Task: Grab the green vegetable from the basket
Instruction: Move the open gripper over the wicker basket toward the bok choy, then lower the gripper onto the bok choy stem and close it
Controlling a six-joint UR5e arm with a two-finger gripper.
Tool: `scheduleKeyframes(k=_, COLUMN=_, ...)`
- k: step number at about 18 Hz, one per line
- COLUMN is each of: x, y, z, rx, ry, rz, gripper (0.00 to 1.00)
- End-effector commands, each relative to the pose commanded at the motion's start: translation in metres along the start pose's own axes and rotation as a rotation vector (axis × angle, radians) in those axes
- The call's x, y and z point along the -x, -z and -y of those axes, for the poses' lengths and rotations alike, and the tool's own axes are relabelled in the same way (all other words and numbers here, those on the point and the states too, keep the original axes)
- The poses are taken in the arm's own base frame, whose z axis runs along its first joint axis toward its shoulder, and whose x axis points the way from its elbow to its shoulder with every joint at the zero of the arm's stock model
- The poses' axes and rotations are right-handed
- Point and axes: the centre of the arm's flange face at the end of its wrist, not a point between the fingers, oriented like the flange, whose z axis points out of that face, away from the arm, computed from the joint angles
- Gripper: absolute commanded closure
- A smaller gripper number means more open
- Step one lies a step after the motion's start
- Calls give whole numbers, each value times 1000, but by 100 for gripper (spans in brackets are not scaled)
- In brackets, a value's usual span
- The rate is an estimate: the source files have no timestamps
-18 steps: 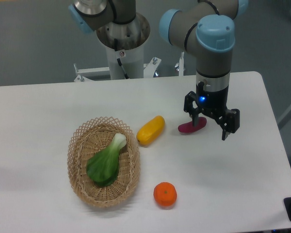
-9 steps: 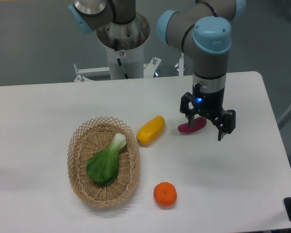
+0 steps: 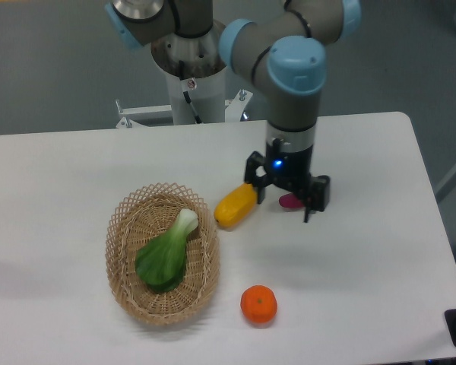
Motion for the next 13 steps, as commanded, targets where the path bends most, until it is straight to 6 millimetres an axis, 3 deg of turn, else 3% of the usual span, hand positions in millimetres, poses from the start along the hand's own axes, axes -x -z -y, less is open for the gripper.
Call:
scheduleKeyframes(k=5, x=-48, y=-22, z=25, rx=21, ry=17, rz=-43, gripper=0)
scheduleKeyframes(k=13, x=-121, y=-98, z=37, rx=124, ry=-97, rz=-87, gripper=0)
